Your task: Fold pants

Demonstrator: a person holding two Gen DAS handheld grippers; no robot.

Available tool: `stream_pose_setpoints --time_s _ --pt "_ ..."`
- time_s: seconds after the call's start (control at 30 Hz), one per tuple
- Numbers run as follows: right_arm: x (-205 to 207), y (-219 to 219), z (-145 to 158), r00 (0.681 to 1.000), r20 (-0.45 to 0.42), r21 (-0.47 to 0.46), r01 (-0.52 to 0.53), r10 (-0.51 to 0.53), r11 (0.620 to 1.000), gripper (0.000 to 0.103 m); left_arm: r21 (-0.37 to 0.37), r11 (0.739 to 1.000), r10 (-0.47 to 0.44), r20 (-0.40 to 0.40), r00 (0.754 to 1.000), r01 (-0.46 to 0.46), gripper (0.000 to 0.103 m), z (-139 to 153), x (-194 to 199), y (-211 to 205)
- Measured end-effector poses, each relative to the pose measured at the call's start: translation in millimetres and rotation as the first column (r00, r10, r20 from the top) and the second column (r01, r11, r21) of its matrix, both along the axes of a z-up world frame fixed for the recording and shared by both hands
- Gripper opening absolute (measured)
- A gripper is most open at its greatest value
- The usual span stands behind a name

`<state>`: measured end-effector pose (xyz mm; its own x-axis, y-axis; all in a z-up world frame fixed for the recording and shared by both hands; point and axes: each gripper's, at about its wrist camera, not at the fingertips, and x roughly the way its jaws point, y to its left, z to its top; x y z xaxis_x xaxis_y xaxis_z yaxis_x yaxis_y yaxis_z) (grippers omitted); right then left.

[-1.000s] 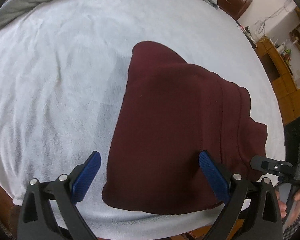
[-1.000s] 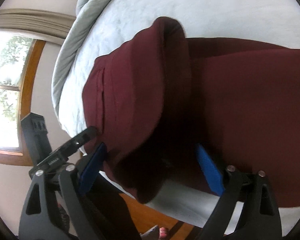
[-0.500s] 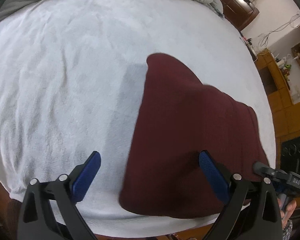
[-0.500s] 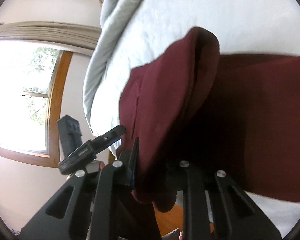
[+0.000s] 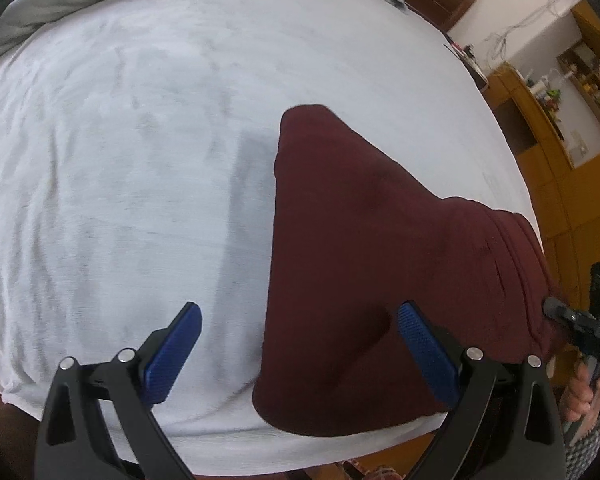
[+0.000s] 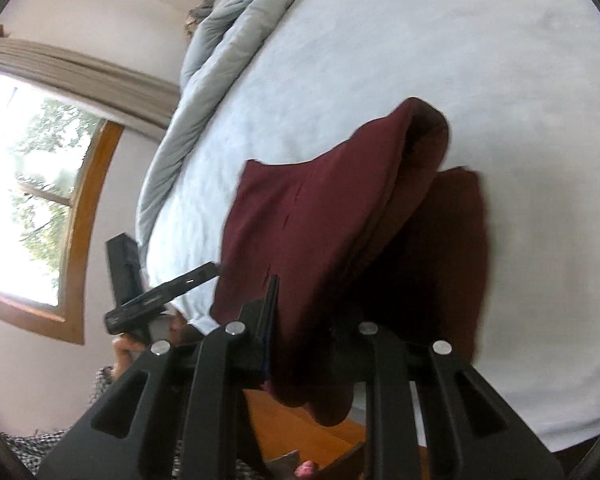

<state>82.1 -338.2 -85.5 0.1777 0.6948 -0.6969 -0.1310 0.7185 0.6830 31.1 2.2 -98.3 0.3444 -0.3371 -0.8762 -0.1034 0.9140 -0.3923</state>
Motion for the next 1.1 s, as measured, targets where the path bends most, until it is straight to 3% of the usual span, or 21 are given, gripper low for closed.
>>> stream_pose_setpoints --time_s 0.27,0.37,0.47,0.57,0.67,0.8,0.93,1.03,1.07,1.1 --pt "0.9 -14.0 -61.1 0.994 -0.097 -0.083 0.034 -0.042 0.996 0.019 0.024 0.999 -0.034 -0.031 0.999 0.035 0.099 -11.4 1.2 -24.9" --pt "6.2 -7.3 -70.9 0.992 -0.111 -0.066 0.046 -0.053 0.997 0.019 0.027 0.999 -0.030 -0.049 0.998 0.031 0.099 -17.8 2.8 -27.9" --pt "9.2 0.7 -76.1 0.993 -0.117 -0.106 0.006 -0.018 0.994 0.024 0.036 0.999 -0.027 -0.064 0.998 0.029 0.099 -22.0 2.8 -30.8" --pt "14.8 -2.1 -68.6 0.992 -0.127 -0.135 -0.029 0.011 0.990 0.037 0.036 0.999 -0.035 -0.068 0.997 0.037 0.099 -21.7 2.0 -32.1" --pt "18.1 -8.1 -44.1 0.998 -0.060 -0.182 -0.027 0.016 0.983 0.060 0.035 0.998 -0.045 -0.054 0.998 0.047 0.099 -16.3 1.4 -31.2" --pt "39.7 -14.2 -23.1 1.000 0.007 -0.194 0.011 -0.010 0.981 0.060 0.038 0.997 -0.064 -0.046 0.997 0.066 0.099 -11.7 3.2 -32.8" --pt "79.6 -17.4 -41.2 0.998 -0.031 -0.224 0.049 -0.057 0.973 0.060 0.039 0.996 -0.080 -0.040 0.996 0.081 0.099 -9.2 2.5 -38.8" --pt "103.4 -11.6 -59.2 0.995 -0.074 -0.221 0.052 -0.070 0.974 0.051 0.059 0.995 -0.081 -0.044 0.996 0.083 0.099 -10.2 3.4 -40.8" --pt "108.5 -10.3 -63.5 0.994 -0.083 -0.202 0.059 -0.077 0.978 0.037 0.063 0.995 -0.079 -0.049 0.996 0.082 0.099 -11.7 3.5 -42.5" --pt "111.2 -6.2 -65.5 0.994 -0.089 -0.176 0.054 -0.071 0.983 0.015 0.063 0.995 -0.080 -0.054 0.995 0.083 0.099 -13.7 4.4 -43.6"
